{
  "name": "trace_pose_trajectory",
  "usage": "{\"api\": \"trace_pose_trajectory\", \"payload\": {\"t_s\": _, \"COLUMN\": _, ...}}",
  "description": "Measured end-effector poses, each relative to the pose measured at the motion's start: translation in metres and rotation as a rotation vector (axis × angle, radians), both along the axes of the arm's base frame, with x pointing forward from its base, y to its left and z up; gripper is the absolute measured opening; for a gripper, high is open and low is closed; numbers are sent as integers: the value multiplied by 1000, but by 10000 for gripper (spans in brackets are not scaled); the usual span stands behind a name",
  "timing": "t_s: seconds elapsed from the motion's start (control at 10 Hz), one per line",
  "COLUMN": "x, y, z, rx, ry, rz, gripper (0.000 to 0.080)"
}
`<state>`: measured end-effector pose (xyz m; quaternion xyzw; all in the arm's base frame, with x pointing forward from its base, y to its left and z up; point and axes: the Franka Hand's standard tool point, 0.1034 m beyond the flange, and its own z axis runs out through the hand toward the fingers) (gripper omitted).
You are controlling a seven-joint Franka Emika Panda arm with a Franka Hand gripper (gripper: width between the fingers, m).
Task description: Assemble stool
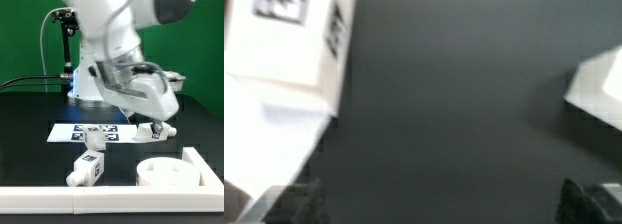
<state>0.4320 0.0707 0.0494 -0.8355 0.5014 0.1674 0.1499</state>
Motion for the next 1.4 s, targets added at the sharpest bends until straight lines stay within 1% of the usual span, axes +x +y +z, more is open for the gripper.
{"api": "trace_pose_trajectory", "payload": {"t_s": 0.1, "x": -12, "y": -5, "z": -4, "rx": 86, "ry": 53, "rz": -49, "gripper": 649}}
{"api": "trace_pose_trajectory", "payload": {"t_s": 0.2, "x": -17, "y": -4, "z": -5, "rx": 137, "ry": 90, "rz": -38, "gripper": 649}}
{"api": "trace_pose_trajectory", "payload": {"t_s": 0.3, "x": -19, "y": -6, "z": -6, "rx": 207, "ry": 129, "rz": -26, "gripper": 649}}
{"api": "trace_pose_trajectory", "payload": {"t_s": 0.4, "x": -18, "y": -10, "z": -8, "rx": 266, "ry": 165, "rz": -32, "gripper": 649}}
{"api": "trace_pose_trajectory", "payload": {"t_s": 0.5, "x": -21, "y": -8, "z": -12, "rx": 319, "ry": 198, "rz": -57, "gripper": 649}}
{"api": "trace_pose_trajectory", "payload": {"t_s": 0.6, "x": -31, "y": -2, "z": -20, "rx": 366, "ry": 240, "rz": -97, "gripper": 649}}
{"api": "trace_pose_trajectory", "payload": {"t_s": 0.7, "x": -44, "y": 6, "z": -27, "rx": 414, "ry": 296, "rz": -96, "gripper": 649}}
{"api": "trace_pose_trajectory", "payload": {"t_s": 0.8, "x": -49, "y": 13, "z": -24, "rx": 490, "ry": 351, "rz": -87, "gripper": 649}}
{"api": "trace_pose_trajectory", "payload": {"t_s": 0.9, "x": -46, "y": 12, "z": -25, "rx": 487, "ry": 348, "rz": -91, "gripper": 649}}
{"api": "trace_pose_trajectory", "payload": {"t_s": 1.1, "x": -49, "y": 13, "z": -26, "rx": 490, "ry": 353, "rz": -96, "gripper": 649}}
{"api": "trace_pose_trajectory", "payload": {"t_s": 1.3, "x": -65, "y": 19, "z": -30, "rx": 498, "ry": 381, "rz": -133, "gripper": 649}}
{"api": "trace_pose_trajectory", "payload": {"t_s": 1.4, "x": -71, "y": 24, "z": -32, "rx": 496, "ry": 391, "rz": -130, "gripper": 649}}
